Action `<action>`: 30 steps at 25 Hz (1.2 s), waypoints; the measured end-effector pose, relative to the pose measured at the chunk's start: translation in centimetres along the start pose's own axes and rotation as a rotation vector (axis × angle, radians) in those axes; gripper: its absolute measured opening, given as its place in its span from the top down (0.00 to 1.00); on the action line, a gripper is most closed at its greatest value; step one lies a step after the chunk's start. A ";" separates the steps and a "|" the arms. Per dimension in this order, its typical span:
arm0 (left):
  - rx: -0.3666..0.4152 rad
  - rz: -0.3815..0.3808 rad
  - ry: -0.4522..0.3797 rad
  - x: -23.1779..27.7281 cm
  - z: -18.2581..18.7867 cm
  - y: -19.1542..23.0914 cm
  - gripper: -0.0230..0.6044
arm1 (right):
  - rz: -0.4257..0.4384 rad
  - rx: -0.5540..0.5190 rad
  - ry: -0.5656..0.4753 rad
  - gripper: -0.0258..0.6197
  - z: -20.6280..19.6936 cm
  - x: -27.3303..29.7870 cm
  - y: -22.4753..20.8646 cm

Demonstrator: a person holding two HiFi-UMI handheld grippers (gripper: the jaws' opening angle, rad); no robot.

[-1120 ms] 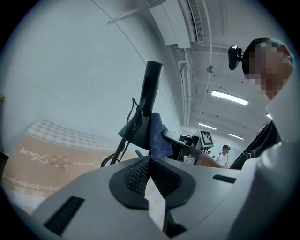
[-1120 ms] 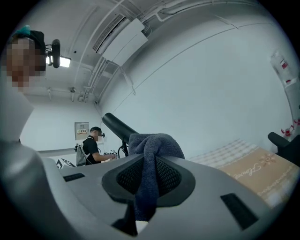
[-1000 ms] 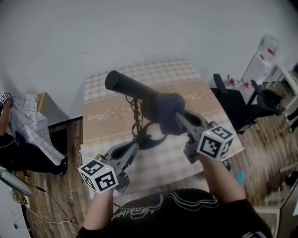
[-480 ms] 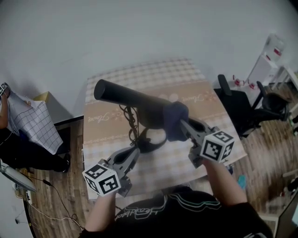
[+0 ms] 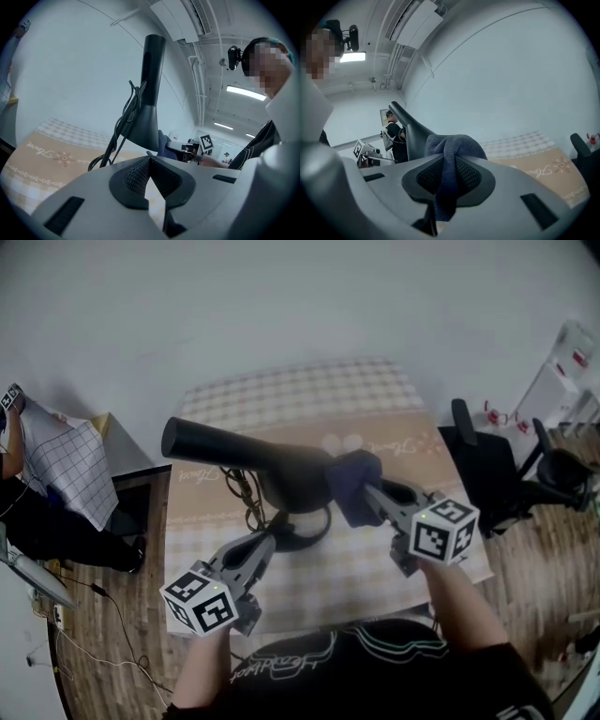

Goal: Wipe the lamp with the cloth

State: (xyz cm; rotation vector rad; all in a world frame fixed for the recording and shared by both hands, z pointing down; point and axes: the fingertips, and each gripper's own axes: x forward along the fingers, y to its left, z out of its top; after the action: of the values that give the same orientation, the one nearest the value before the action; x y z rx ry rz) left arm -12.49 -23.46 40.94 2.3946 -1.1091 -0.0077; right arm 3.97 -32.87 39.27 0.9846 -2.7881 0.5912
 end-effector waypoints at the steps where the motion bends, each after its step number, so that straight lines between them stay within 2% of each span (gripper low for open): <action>1: -0.004 0.014 -0.008 0.0 0.1 0.1 0.96 | 0.005 -0.028 0.010 0.87 0.4 -0.1 -0.2; 7: 0.000 0.071 -0.054 0.1 1.9 -0.4 0.96 | 0.090 -0.197 0.024 0.87 4.9 -0.3 1.1; 12: 0.025 0.103 -0.093 -0.5 3.4 -0.8 0.96 | 0.219 -0.297 -0.012 0.87 9.0 0.1 4.4; 23: 0.028 0.174 -0.153 -3.7 5.5 -0.8 0.96 | 0.466 -0.398 -0.118 0.87 15.5 2.4 13.2; 30: 0.058 0.217 -0.179 -6.2 6.6 -0.9 0.96 | 0.627 -0.364 -0.191 0.87 18.4 3.1 18.1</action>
State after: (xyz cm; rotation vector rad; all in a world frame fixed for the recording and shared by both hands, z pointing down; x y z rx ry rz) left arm -17.32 -21.37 33.52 2.3468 -1.4666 -0.1203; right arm -9.60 -29.19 17.40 0.0889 -3.1990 0.0221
